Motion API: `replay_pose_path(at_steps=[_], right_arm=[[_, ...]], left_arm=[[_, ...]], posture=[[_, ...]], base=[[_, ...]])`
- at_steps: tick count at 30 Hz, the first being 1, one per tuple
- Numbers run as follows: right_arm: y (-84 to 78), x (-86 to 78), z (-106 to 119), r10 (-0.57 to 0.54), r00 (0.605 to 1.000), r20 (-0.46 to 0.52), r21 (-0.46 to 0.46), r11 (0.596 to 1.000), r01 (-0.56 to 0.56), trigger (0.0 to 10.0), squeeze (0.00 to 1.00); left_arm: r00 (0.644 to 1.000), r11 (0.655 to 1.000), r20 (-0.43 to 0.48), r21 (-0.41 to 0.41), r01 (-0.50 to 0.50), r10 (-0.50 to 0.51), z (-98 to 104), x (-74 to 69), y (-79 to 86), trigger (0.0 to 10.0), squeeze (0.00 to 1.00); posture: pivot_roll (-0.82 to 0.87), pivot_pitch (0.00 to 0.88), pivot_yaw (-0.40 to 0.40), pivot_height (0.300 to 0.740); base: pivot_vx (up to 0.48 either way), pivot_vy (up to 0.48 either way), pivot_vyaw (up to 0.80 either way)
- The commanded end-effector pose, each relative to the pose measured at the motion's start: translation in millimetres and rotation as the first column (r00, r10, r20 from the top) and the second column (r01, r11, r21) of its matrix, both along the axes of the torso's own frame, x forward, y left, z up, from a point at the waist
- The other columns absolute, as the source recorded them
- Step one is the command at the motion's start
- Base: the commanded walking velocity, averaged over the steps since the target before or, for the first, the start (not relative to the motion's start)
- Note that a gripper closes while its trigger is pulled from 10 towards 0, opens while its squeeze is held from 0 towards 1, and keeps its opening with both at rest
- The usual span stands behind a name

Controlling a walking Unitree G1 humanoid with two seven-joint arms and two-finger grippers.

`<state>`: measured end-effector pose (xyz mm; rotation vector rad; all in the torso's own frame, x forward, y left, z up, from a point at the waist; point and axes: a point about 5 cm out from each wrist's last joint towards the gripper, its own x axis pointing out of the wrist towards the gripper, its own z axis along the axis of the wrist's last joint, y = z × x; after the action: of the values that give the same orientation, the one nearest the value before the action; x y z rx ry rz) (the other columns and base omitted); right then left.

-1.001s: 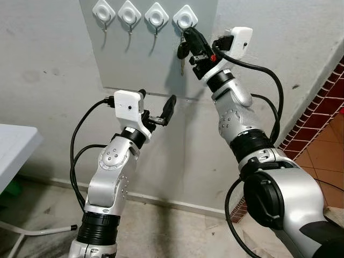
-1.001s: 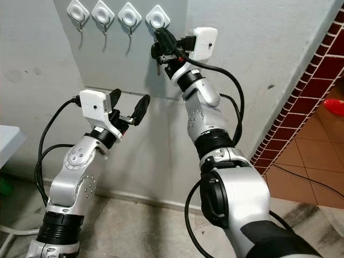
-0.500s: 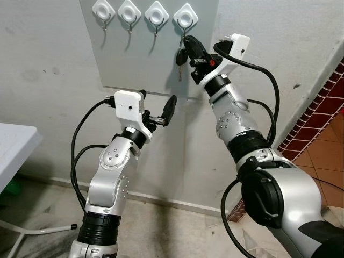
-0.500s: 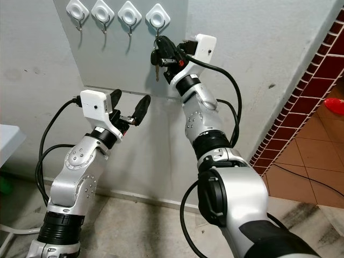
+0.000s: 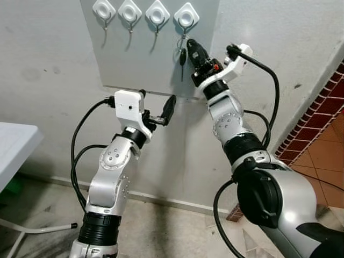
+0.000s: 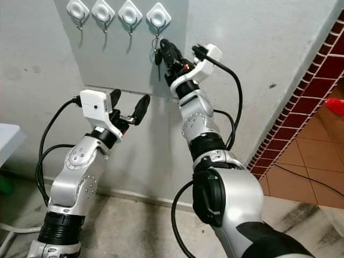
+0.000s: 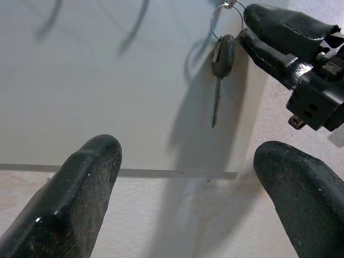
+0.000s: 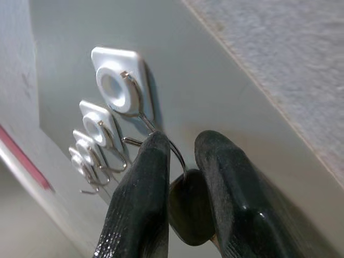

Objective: Hang keys on a hook

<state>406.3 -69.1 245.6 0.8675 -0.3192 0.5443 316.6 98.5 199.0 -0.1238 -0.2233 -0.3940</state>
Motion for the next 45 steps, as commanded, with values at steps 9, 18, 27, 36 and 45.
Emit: replay_pose_path(at_steps=[9,18,27,36,45], right_arm=[[-8.0,-9.6,-41.6,-0.078,0.994,-0.074,-0.047,0.996,0.075,10.0,0.00],[-27.7,-21.5,-69.6,-0.159,0.984,-0.081,-0.117,0.982,0.149,10.0,0.00],[-53.6,-36.0,-90.1,-0.242,0.969,-0.056,-0.219,0.950,0.224,10.0,1.00],[-89.1,-62.6,-124.7,-0.396,0.914,-0.086,-0.378,0.862,0.338,10.0,0.50],[-107.3,-90.4,-147.2,-0.478,0.877,-0.042,-0.582,0.725,0.367,10.0,0.00]], left_arm=[[1.000,1.000,0.018,-0.005,-0.023,0.023,2.0,-2.1,-2.1,10.0,0.00],[0.999,0.999,0.014,-0.009,-0.049,0.049,-1.1,-2.7,0.1,10.0,0.00],[0.996,0.996,-0.021,-0.020,-0.085,0.085,-12.8,-2.6,6.3,10.0,0.00],[0.980,0.986,-0.111,-0.023,-0.168,0.164,-47.7,-4.1,22.5,10.0,0.00],[0.950,0.971,-0.208,0.006,-0.239,0.235,-84.5,-7.1,35.3,10.0,0.00]], posture=[[0.03,0.042,-0.029,0.740],[0.03,0.028,-0.029,0.740],[0.02,0.017,-0.026,0.740],[0.01,0.000,-0.022,0.740],[0.00,0.000,-0.018,0.740]], base=[[0.000,0.000,0.00],[0.000,0.000,0.00],[0.000,0.000,0.00],[0.000,0.000,0.00],[0.000,0.000,0.00]])
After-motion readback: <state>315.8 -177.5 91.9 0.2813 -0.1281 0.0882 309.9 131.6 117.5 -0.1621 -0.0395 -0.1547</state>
